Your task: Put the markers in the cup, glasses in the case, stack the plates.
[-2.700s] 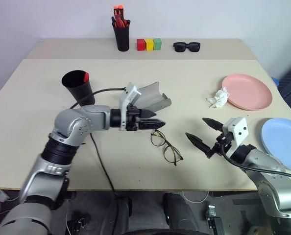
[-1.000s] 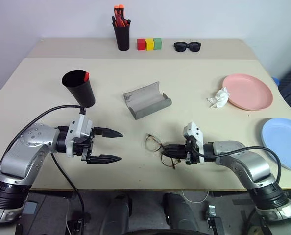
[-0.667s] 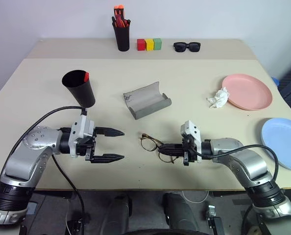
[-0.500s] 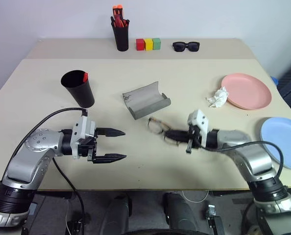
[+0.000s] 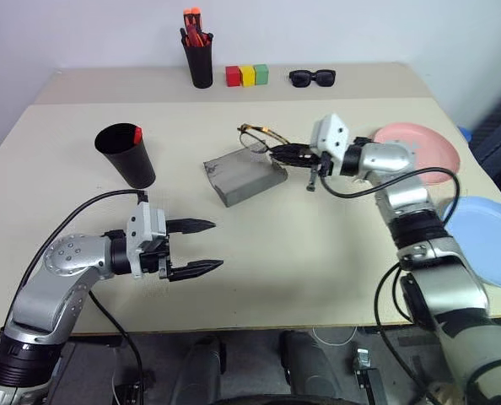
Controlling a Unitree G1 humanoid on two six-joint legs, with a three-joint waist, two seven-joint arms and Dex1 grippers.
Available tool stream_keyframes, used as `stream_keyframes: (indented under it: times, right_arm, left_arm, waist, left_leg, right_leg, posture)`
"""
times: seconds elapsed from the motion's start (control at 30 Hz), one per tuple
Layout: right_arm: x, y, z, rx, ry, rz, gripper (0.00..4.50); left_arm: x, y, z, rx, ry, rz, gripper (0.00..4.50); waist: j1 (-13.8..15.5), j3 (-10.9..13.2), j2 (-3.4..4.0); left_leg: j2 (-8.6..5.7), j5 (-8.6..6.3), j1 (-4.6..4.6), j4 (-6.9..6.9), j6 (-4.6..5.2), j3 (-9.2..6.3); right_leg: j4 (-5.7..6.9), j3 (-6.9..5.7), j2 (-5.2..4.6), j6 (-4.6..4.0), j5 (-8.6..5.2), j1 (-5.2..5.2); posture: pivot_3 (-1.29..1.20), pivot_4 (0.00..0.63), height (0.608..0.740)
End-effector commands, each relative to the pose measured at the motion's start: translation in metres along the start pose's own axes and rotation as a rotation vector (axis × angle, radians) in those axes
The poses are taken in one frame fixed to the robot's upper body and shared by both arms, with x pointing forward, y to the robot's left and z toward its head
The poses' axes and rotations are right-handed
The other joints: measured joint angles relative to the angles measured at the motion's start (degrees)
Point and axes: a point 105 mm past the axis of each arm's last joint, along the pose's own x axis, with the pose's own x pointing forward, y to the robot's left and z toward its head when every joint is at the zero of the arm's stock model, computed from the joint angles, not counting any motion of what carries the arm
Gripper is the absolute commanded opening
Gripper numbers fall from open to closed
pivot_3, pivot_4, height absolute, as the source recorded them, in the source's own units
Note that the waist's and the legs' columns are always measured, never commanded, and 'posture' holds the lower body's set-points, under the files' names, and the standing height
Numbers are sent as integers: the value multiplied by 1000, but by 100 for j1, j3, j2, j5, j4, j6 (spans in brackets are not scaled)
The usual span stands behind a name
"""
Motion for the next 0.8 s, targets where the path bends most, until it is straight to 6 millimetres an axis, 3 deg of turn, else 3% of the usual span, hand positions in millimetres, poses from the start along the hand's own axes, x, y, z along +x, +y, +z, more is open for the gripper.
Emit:
stream_keyframes:
  times: [0.03,0.4,0.8]
  right_arm:
    - [11,-9,14,-95,-52,-11,18]
    - [38,-3,17,-171,-146,-140,18]
    - [46,0,16,-150,-172,-196,18]
  left_arm:
    - [-2,1,12,32,-34,69,3613]
    - [-4,-6,9,-23,-75,229,3613]
    - [-2,2,8,-44,-103,304,3613]
  waist:
    - [1,1,1]
    - [-6,1,1]
    - [-43,1,1]
  left_leg:
    - [0,0,-1,0,0,0]
    - [0,4,3,4,-6,-4]
    - [0,5,4,4,-9,-4]
  right_leg:
    - [5,0,0,0,0,-4]
    - [49,3,3,-10,-6,-19]
    - [51,3,4,-10,-6,-19]
  posture:
    - [0,150,740]
    - [0,150,740]
    - [0,150,740]
